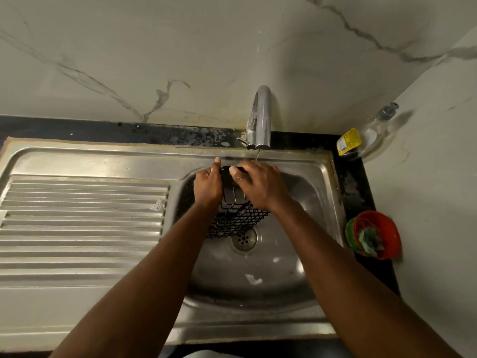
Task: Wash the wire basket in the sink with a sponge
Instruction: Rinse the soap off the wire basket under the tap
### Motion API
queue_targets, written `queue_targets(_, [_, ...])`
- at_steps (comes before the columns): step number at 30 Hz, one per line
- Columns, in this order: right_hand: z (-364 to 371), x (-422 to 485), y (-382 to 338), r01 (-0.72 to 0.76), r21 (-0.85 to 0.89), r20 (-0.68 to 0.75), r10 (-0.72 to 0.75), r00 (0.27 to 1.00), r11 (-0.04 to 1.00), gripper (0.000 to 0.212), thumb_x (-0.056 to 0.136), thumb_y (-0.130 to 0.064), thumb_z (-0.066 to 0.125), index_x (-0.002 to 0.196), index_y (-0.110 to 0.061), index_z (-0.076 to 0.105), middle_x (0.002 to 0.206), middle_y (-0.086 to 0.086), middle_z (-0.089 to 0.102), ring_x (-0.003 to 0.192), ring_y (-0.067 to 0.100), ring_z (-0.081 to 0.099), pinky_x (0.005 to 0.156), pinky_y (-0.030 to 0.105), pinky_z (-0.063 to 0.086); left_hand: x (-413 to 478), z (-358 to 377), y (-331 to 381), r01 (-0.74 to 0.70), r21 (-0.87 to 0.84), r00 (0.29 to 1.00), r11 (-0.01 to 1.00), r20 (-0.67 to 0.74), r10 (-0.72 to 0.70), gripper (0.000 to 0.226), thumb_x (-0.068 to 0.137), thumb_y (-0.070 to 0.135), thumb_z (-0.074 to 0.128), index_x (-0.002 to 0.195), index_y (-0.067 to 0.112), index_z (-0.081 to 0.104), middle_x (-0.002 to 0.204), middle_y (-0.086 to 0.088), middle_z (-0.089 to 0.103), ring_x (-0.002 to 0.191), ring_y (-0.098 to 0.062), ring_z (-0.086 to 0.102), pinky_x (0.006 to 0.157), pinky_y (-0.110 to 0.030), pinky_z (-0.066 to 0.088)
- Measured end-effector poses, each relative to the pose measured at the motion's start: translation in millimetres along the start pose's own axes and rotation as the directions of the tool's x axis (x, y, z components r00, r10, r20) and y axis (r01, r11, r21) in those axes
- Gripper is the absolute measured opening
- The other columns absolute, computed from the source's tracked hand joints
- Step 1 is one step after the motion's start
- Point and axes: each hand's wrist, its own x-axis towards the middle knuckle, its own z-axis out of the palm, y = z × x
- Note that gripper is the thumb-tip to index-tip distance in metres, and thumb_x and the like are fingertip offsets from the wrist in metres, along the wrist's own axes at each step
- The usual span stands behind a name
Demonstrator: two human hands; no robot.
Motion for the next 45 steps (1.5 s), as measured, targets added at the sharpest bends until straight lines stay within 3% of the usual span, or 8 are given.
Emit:
queue_targets(6, [-9, 1, 51, -0.355, 0.535, 0.141, 0.334, 0.932, 0.766, 0.052, 0.103, -0.055, 0.053, 0.077, -0.013, 0.068, 0.066, 0.001, 0.061, 0.065, 0.018, 0.062, 0.067, 0.037, 0.052, -8, -9, 1, 0.123, -0.148, 0.99, 0.981, 0.094, -0.11, 0.046, 0.102, 0.059, 0.052, 0.091, 0.016, 0.067, 0.085, -0.005, 0.069, 0.077, -0.018, 0.062, 0.072, -0.03, 0.053])
queue_targets(14, [-26, 18, 48, -0.502, 0.509, 0.285, 0.414, 0.865, 0.699, 0.028, 0.101, -0.043, 0.058, 0.102, -0.018, 0.07, 0.086, 0.008, 0.062, 0.075, 0.023, 0.055, 0.069, 0.036, 0.046, -11, -7, 21, -0.265, 0.11, 0.914, 0.958, 0.345, 0.213, 0.034, 0.103, 0.051, 0.058, 0.102, 0.018, 0.066, 0.097, -0.008, 0.069, 0.085, -0.021, 0.065, 0.079, -0.036, 0.055])
queue_targets(20, [-30, 31, 54, -0.602, 0.467, 0.351, 0.49, 0.798, 0.647, 0.029, 0.094, -0.047, 0.059, 0.103, -0.023, 0.074, 0.1, 0.007, 0.075, 0.09, 0.026, 0.069, 0.084, 0.042, 0.058, -14, 7, 26, -0.624, 0.446, 0.722, 0.642, 0.644, 0.254, 0.049, 0.103, 0.056, 0.053, 0.142, 0.027, 0.055, 0.152, -0.001, 0.042, 0.132, -0.015, 0.046, 0.106, -0.035, 0.046])
queue_targets(26, [-39, 32, 63, -0.663, 0.467, 0.382, 0.544, 0.748, 0.584, 0.031, 0.102, -0.035, 0.054, 0.113, -0.011, 0.071, 0.082, 0.005, 0.054, 0.056, 0.01, 0.038, 0.051, 0.026, 0.031, -23, 14, 14, -0.786, 0.506, 0.612, 0.356, 0.554, 0.563, 0.056, 0.108, 0.056, 0.04, 0.14, 0.014, 0.059, 0.143, -0.006, 0.056, 0.118, -0.018, 0.061, 0.09, -0.041, 0.06])
queue_targets(32, [-44, 26, 77, -0.777, 0.559, 0.511, 0.617, 0.598, 0.29, 0.023, 0.103, -0.032, 0.053, 0.086, -0.018, 0.06, 0.062, -0.001, 0.045, 0.048, 0.011, 0.037, 0.043, 0.023, 0.032, -25, 8, -17, -0.246, 0.321, 0.938, 0.914, 0.315, 0.142, 0.088, 0.075, 0.083, 0.068, 0.143, 0.031, 0.05, 0.138, 0.006, 0.061, 0.123, -0.011, 0.06, 0.102, -0.034, 0.054])
queue_targets(36, [-44, 20, 92, -0.817, 0.554, 0.57, 0.641, 0.514, 0.161, 0.029, 0.101, -0.036, 0.051, 0.075, -0.023, 0.052, 0.051, -0.006, 0.035, 0.042, 0.012, 0.029, 0.046, 0.024, 0.031, -17, -6, -38, 0.027, 0.288, 0.868, 0.957, 0.468, -0.165, 0.119, 0.058, 0.095, 0.07, 0.147, 0.017, 0.052, 0.136, -0.007, 0.063, 0.115, -0.021, 0.065, 0.094, -0.038, 0.058])
queue_targets(40, [-39, 16, 93, -0.823, 0.554, 0.611, 0.608, 0.507, 0.129, 0.027, 0.097, -0.038, 0.056, 0.074, -0.026, 0.053, 0.05, -0.007, 0.032, 0.042, 0.011, 0.027, 0.049, 0.023, 0.029, -22, -5, -26, -0.01, 0.298, 0.827, 0.955, 0.539, -0.159, 0.08, 0.076, 0.087, 0.061, 0.115, 0.017, 0.068, 0.099, -0.007, 0.064, 0.084, -0.021, 0.059, 0.075, -0.035, 0.051])
queue_targets(45, [-41, 11, 104, -0.758, 0.635, 0.569, 0.575, 0.587, 0.145, 0.04, 0.089, -0.053, 0.068, 0.107, -0.018, 0.069, 0.083, 0.0, 0.06, 0.064, 0.011, 0.048, 0.062, 0.026, 0.038, -20, 4, -4, 0.024, 0.333, 0.788, 0.943, 0.574, -0.223, 0.076, 0.099, 0.071, 0.045, 0.153, 0.018, 0.049, 0.155, -0.012, 0.051, 0.129, -0.017, 0.047, 0.111, -0.04, 0.034])
